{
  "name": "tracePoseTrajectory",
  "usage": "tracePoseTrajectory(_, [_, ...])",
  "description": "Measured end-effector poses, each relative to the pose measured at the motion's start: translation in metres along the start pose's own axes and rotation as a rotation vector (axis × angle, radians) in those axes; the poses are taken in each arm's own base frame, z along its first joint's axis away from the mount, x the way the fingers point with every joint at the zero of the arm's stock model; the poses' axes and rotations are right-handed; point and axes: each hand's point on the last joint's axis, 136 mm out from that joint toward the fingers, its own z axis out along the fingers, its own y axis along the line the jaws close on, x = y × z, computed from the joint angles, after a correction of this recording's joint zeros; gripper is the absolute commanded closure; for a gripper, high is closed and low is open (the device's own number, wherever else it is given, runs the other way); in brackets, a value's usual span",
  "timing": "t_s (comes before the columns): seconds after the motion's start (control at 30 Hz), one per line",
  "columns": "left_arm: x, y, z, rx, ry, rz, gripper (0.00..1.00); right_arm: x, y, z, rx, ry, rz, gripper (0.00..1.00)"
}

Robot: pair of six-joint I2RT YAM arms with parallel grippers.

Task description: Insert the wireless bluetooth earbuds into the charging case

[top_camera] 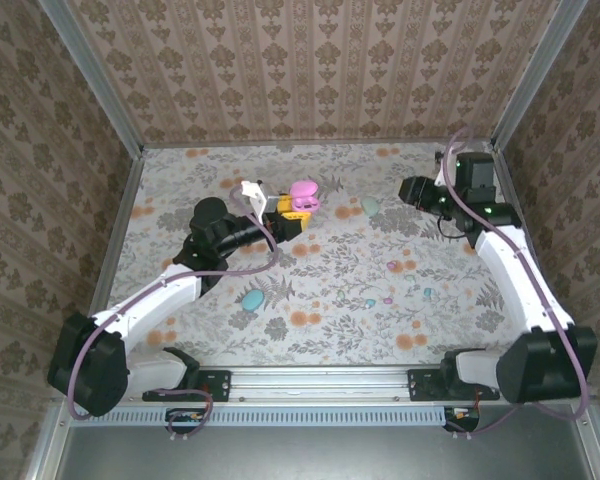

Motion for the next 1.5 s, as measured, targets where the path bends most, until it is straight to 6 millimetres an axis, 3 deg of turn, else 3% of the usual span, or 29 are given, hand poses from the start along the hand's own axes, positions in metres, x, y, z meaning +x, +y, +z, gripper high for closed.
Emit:
tracePoseTrajectory(0.2, [-0.015,0.002,0.003,-0.01,0.0,-0.002,0.66,0.07,-0.043,0.064,0.084,0.335,0.102,0.61])
tracePoseTrajectory(0.37, [-0.033,0.008,0.005,-0.048,-0.009,0.002,0.66,0.102,-0.052,0.095,0.125,0.546,0.086,0.6])
tracePoseTrajectory(0.63, [-0.044,0.001,-0.006,-0.067,-0.014,0.01,0.66,0.114,-0.053,0.099,0.133,0.632,0.041,0.6])
tracePoseTrajectory(0.8, [-0.051,-0.007,-0.015,-0.06,-0.03,0.047,0.66,0.134,-0.062,0.099,0.143,0.669,0.047,0.59])
tracePoseTrajectory(1.23, [-0.042,-0.005,-0.011,-0.055,-0.025,0.043,0.66,0.154,-0.083,0.11,0.185,0.724,0.0,0.57])
tracePoseTrajectory(1.5, [-0.04,-0.004,-0.011,-0.061,-0.022,0.041,0.66,0.157,-0.084,0.108,0.188,0.745,-0.013,0.57])
